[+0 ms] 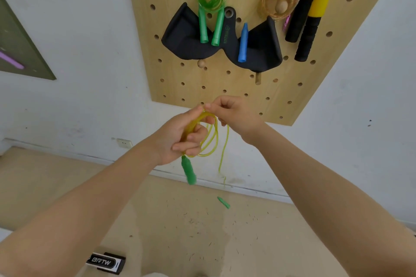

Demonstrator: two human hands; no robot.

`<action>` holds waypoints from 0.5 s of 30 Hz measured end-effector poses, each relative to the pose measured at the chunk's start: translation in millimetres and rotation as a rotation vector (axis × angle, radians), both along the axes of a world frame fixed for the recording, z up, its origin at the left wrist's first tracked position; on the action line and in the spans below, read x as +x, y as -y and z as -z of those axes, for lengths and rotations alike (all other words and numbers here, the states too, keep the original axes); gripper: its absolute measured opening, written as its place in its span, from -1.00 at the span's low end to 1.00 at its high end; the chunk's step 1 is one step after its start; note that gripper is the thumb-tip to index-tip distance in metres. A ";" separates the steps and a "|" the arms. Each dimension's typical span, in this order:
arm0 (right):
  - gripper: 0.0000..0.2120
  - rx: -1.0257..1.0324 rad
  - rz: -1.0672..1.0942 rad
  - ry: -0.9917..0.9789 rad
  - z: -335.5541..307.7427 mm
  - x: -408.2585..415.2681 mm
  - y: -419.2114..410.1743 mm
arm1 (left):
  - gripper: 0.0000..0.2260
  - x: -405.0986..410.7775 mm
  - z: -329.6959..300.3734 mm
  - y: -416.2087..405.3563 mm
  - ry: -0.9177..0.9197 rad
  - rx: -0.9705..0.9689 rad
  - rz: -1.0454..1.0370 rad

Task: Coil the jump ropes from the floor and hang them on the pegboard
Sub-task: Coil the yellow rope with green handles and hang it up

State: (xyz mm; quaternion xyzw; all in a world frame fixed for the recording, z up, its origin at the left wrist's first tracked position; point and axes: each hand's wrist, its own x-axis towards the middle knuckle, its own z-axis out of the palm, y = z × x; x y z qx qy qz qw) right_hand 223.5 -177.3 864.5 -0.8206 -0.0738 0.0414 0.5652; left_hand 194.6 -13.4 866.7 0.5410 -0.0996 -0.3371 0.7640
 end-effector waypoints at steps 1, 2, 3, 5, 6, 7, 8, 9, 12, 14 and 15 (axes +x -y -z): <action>-0.75 0.030 0.015 -0.015 3.2 -0.9 1.0 | -0.69 -0.1 -1.7 1.1 -0.008 -0.032 -0.020; -0.77 0.041 0.022 -0.032 6.9 -1.9 2.5 | -0.75 0.5 -1.5 1.2 -0.027 -0.069 -0.046; -0.77 0.030 0.016 -0.054 11.2 -3.2 4.2 | -0.79 0.7 -0.8 1.3 -0.055 -0.117 -0.064; -0.73 -0.038 -0.031 -0.094 18.4 -7.9 5.7 | -0.80 1.5 2.7 0.4 -0.137 -0.234 -0.063; -0.69 -0.090 -0.059 -0.098 21.5 -10.7 5.3 | -0.81 1.2 4.3 1.7 -0.177 -0.303 -0.057; -0.67 -0.157 -0.087 -0.087 23.8 -13.6 4.4 | -0.83 1.8 7.6 3.8 -0.212 -0.378 -0.072; -0.68 -0.241 -0.121 -0.068 24.7 -16.9 2.9 | -0.84 2.5 10.0 7.5 -0.236 -0.442 -0.120; -0.70 -0.337 -0.162 -0.054 24.7 -19.9 1.6 | -0.85 4.4 13.2 10.6 -0.232 -0.467 -0.196; -0.77 -0.560 -0.333 -0.106 20.8 -28.6 -2.2 | -0.73 13.2 20.8 16.7 -0.115 -0.349 -0.439; -0.74 -0.618 -0.416 -0.133 13.4 -33.4 -1.9 | -0.79 17.4 24.9 18.0 -0.003 -0.096 -0.528; -0.76 -0.638 -0.450 -0.123 8.2 -34.6 -0.8 | -0.84 19.3 30.2 16.6 0.074 0.099 -0.554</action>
